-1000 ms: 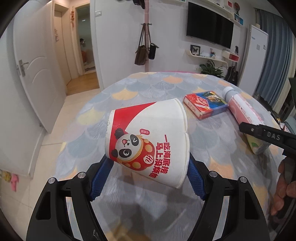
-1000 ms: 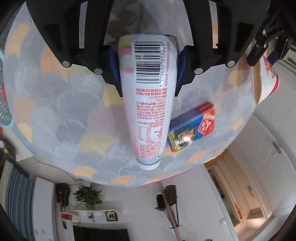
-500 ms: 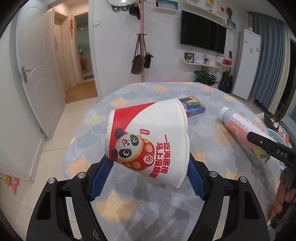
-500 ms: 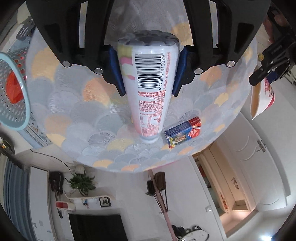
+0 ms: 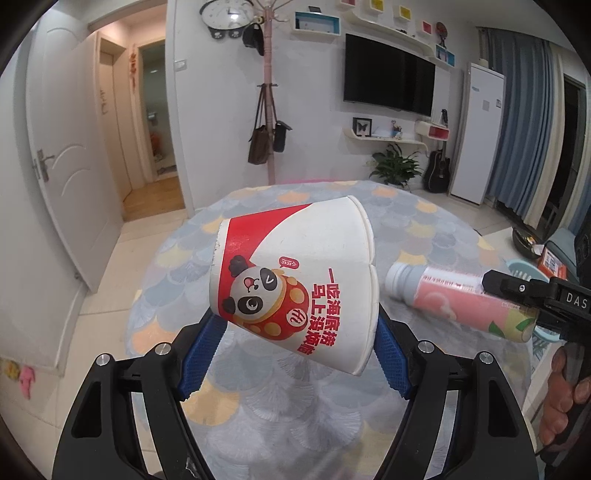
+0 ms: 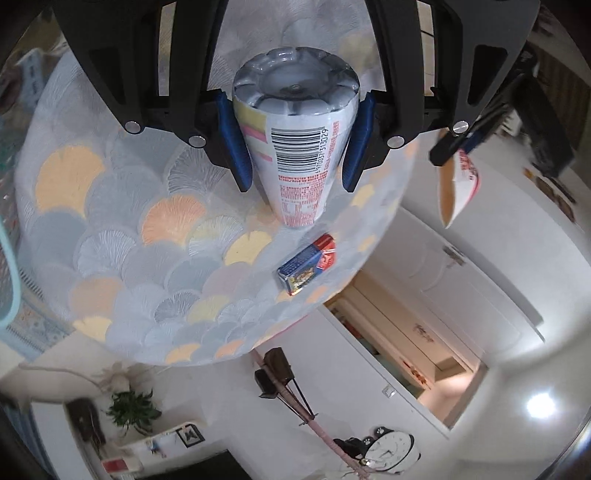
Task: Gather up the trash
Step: 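Hold the paper cup with the left tool while the right carries the bottle toward the basket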
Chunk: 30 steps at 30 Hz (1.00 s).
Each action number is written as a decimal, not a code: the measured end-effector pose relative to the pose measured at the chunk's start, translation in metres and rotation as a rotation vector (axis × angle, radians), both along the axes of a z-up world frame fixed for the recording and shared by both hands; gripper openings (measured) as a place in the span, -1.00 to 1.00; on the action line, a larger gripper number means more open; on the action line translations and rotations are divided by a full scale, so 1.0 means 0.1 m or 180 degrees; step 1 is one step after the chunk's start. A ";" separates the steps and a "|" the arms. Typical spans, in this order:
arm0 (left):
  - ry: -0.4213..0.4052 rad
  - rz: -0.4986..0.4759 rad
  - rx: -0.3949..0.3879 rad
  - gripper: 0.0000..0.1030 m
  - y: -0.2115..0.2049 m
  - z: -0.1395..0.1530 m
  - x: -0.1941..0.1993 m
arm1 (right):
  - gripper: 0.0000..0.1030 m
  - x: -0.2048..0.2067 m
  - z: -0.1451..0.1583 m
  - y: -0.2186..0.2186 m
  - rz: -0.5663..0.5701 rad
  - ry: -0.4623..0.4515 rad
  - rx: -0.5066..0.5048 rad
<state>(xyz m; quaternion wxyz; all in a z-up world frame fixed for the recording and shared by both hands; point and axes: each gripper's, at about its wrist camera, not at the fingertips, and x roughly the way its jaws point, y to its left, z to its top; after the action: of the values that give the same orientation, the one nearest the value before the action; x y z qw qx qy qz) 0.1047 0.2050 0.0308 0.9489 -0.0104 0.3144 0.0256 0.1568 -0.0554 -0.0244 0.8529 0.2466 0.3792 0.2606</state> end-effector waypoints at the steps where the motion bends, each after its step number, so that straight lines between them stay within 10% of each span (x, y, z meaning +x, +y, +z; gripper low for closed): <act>1: -0.0004 -0.0010 0.0001 0.43 -0.02 0.01 0.00 | -0.08 -0.02 0.02 -0.03 -0.0021 -0.0026 0.0013; 30: 0.0038 -0.0089 0.0053 0.43 -0.18 -0.03 -0.13 | 0.11 -0.16 -0.34 0.34 0.0185 -0.0008 -0.1375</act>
<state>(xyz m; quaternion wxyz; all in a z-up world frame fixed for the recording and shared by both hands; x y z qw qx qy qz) 0.0914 0.1873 0.0278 0.9473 0.0021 0.3200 0.0151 0.1407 -0.0217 -0.0589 0.8786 0.0468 0.4321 0.1980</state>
